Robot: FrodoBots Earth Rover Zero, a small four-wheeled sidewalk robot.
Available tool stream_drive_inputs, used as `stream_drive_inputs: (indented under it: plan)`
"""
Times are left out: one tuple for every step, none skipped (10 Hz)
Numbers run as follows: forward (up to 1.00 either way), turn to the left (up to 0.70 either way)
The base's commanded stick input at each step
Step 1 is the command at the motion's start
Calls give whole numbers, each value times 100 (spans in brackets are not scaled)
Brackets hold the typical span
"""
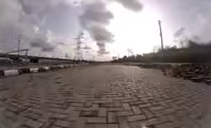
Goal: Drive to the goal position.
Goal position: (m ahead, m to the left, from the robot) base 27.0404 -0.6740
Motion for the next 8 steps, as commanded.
stream_drive_inputs:
  plan:
    - [100, 0]
    - [100, 0]
    - [100, 0]
    - [100, 0]
    - [100, 0]
    - [100, 0]
    - [100, 0]
    - [100, 0]
